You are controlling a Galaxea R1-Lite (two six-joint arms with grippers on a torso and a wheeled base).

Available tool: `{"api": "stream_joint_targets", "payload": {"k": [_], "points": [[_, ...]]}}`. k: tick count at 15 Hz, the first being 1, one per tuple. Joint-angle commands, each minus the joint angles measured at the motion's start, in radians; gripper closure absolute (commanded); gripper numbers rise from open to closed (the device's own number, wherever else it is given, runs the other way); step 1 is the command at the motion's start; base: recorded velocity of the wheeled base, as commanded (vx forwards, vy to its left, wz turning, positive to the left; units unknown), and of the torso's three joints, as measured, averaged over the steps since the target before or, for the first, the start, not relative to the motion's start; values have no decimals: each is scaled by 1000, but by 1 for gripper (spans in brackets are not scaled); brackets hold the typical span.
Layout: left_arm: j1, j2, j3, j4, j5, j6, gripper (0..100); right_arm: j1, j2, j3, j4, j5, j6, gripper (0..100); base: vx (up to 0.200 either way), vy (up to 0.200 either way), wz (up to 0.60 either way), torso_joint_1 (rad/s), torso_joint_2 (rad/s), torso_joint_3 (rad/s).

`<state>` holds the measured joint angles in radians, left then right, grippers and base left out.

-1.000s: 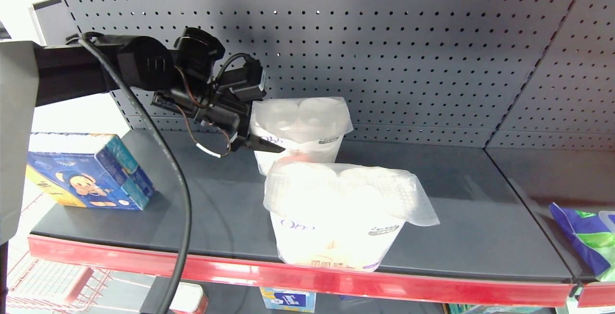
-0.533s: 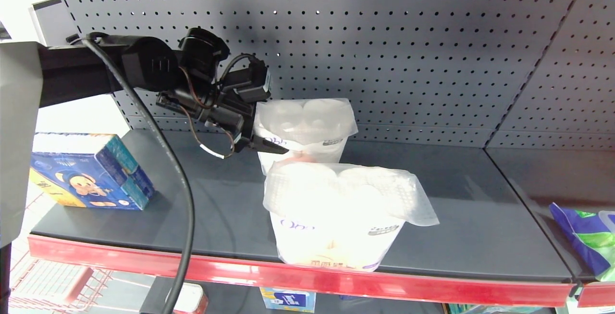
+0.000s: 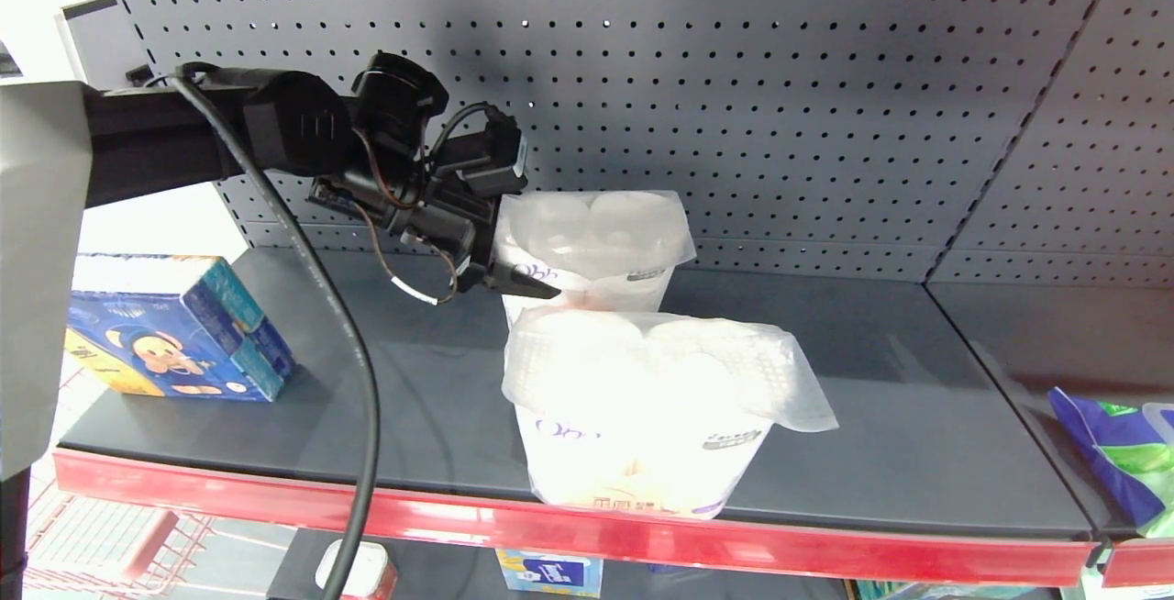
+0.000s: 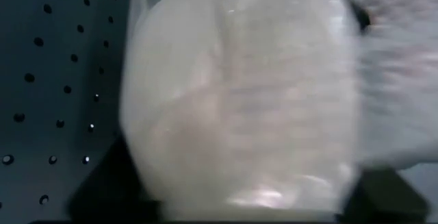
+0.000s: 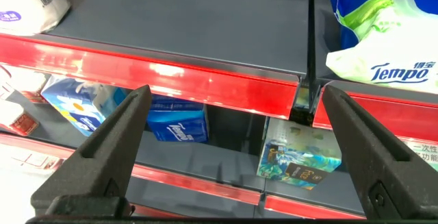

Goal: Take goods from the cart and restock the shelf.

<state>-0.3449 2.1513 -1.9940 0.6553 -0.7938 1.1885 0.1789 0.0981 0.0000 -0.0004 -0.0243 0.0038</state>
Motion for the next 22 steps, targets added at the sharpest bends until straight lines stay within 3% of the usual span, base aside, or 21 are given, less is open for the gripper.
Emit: {"api": "stream_joint_targets", "payload": {"k": [1, 5, 15, 16, 19, 22], "points": [[1, 1, 0, 1, 1, -1, 0, 1, 2, 0, -1, 0, 1, 0, 0, 0, 0, 0, 0, 0], [12, -7, 0, 3, -1, -1, 0, 1, 2, 0, -1, 0, 1, 0, 0, 0, 0, 0, 0, 0], [149, -64, 23, 23, 1, 0, 0, 1, 0, 0, -1, 0, 1, 0, 0, 0, 0, 0, 0, 0], [191, -96, 46, 23, -1, 3, 0, 1, 2, 0, -1, 1, 1, 0, 0, 0, 0, 0, 0, 0], [221, -159, 93, 23, -21, 0, 0, 1, 2, 0, 0, 0, 1, 0, 0, 0, 0, 0, 0, 0], [254, -260, 207, 21, -28, -1, 0, 1, 0, 0, -1, 0, 1, 0, 0, 0, 0, 0, 0, 0]]}}
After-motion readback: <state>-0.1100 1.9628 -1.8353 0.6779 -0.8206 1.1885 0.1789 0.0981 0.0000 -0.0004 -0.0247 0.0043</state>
